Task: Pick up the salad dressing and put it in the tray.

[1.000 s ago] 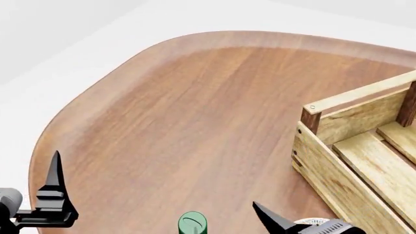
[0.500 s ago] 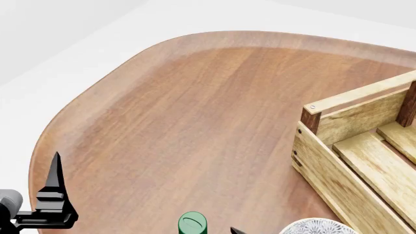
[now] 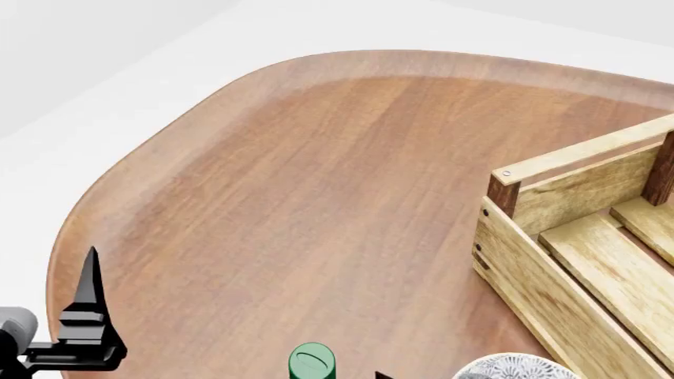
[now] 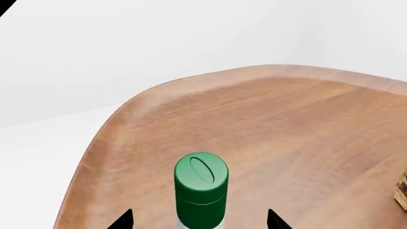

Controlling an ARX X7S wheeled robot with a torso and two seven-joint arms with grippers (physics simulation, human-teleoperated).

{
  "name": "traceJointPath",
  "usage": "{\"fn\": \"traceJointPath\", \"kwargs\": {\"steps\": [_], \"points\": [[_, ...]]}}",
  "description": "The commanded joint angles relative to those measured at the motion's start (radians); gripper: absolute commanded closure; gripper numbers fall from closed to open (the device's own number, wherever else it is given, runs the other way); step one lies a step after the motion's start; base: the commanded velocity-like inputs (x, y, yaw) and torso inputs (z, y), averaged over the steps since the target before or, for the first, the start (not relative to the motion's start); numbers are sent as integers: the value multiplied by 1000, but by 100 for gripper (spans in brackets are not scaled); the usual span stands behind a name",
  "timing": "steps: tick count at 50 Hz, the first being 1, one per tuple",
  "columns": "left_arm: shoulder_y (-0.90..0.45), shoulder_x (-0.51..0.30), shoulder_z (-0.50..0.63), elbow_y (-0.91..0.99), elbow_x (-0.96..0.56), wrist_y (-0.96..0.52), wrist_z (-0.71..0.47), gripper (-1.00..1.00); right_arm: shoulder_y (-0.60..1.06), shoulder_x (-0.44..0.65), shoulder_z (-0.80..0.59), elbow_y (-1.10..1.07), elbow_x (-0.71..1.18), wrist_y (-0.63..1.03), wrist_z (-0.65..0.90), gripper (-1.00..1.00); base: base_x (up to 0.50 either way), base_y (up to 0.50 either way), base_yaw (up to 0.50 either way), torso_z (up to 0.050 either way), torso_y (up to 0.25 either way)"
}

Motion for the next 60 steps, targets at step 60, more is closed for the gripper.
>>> {"fn": "traceJointPath", "kwargs": {"steps": [60], "points": [[5, -24, 9, -20, -23, 26, -19, -100, 194, -136, -116, 413, -69, -80, -53, -100, 0, 0, 0, 0, 0]]}}
